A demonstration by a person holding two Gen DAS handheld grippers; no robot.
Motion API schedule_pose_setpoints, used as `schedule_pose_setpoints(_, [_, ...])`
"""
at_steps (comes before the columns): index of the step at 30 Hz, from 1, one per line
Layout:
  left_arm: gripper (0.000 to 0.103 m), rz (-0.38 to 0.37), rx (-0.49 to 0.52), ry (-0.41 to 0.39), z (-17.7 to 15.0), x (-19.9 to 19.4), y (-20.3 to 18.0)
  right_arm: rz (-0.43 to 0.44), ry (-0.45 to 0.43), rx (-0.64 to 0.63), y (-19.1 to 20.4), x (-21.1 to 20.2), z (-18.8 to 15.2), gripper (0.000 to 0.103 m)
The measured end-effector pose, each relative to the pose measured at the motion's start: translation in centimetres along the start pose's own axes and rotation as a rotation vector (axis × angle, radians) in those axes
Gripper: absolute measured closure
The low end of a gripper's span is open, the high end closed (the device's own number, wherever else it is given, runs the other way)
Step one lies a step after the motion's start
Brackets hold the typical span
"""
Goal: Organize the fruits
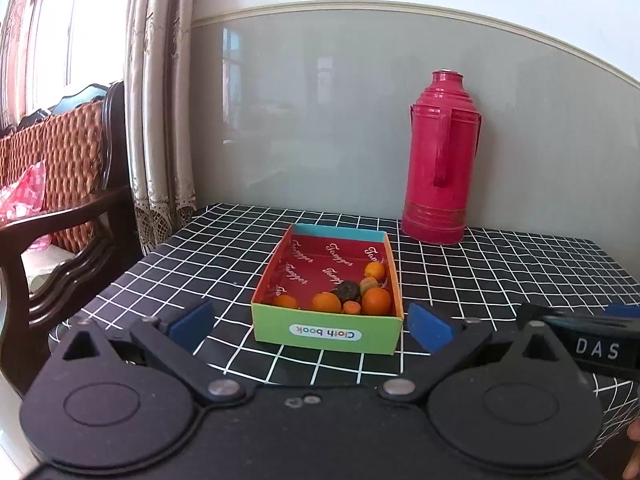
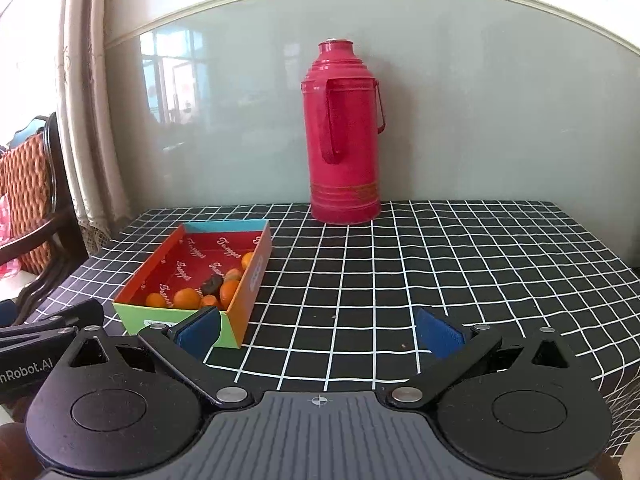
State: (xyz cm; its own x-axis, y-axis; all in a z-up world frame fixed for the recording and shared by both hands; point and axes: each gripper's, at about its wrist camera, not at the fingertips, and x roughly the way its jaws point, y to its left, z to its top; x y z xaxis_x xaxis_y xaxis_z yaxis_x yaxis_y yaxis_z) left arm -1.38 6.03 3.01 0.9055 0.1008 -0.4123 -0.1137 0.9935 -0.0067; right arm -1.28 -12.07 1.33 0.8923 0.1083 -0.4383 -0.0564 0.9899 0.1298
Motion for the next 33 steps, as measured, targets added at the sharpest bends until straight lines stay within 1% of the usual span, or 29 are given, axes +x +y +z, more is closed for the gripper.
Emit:
schedule_pose_setpoints(5, [0.006,-0.005,-0.014,0.005,0.11,0.14,0.2,-0.003,-0.002,-0.002,0.2,-0.05,0.01,0.0])
schedule_pose_setpoints(12, [0.006,-0.013,-0.004,0.005,0.08,0.26,0.08,-0.004,-0.001,-0.011,0.54,0.04,-0.05,0.0])
schedule_pose_setpoints(17, [0.006,-0.014,-0.01,0.02,0.13,0.57,0.08,-0.004,-0.001,-0.008,0.4,0.07,-0.09,0.0])
schedule_pose_setpoints(22, [0.006,-0.011,0.002,0.014,0.15,0.55,-0.09,-0.013,-0.004,-0.012,0.4,0.1,-0.1,0.0])
schedule_pose_setpoints(25, [0.006,-0.03,0.008,0.02,0.18,0.76,-0.14,-0.027,-0.008,-0.016,0.39,0.17,-0.18,0.0])
schedule_pose_setpoints(28, [0.007,-0.066,-0.002,0.018,0.04,0.82,-0.07,-0.035,-0.012,-0.008,0.26,0.14,-0.22,0.0])
schedule_pose_setpoints(29, [0.008,-0.071,-0.002,0.012,-0.03,0.79,-0.1,-0.035,-0.012,-0.004,0.24,0.12,-0.21,0.0])
schedule_pose_setpoints(30, [0.01,-0.067,0.0,0.003,-0.1,0.76,-0.17,-0.033,-0.012,-0.002,0.21,0.12,-0.2,0.0])
schedule_pose_setpoints(33, [0.011,-0.054,0.013,-0.001,-0.14,0.8,-0.4,-0.04,-0.013,-0.006,0.3,0.14,-0.21,0.0])
